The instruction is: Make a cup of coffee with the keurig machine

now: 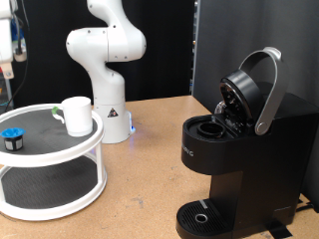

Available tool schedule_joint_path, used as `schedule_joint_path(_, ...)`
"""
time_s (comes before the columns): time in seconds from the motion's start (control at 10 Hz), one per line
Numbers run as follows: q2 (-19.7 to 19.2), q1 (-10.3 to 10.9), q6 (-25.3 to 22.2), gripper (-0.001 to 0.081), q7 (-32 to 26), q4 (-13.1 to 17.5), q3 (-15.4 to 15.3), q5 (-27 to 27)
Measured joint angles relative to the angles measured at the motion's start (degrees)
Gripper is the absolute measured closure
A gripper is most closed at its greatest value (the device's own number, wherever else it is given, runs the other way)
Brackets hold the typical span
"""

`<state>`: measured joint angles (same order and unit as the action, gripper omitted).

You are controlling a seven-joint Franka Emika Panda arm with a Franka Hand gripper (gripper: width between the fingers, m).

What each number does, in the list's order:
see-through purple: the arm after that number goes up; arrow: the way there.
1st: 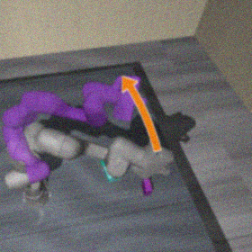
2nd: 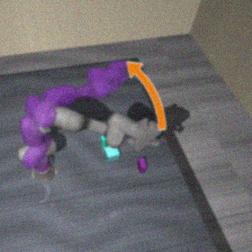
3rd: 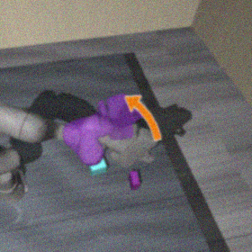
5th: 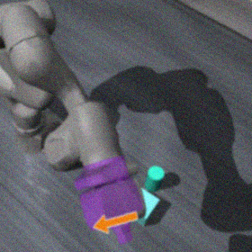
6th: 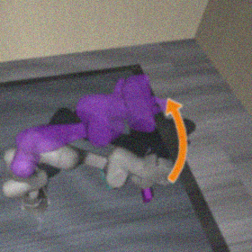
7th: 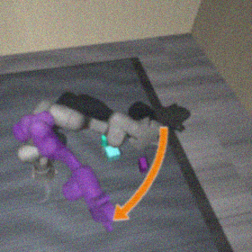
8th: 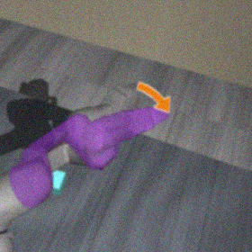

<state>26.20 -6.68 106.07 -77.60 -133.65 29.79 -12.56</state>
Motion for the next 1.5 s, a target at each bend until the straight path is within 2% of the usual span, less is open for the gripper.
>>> schedule_joint_path(0.3,-0.1,-0.6,8.8,0.0006,0.3,-5.3,0.4,-1.7)
schedule_joint_path(0.6,-1.1,-1.5,15.6,0.0006,1.3,-9.3,0.5,-3.2)
schedule_joint_path(1.1,-4.0,-2.7,24.1,0.0006,2.4,-13.5,1.0,-4.9)
schedule_joint_path(1.5,-6.5,-3.5,29.1,0.0006,3.4,-15.1,1.2,-6.0)
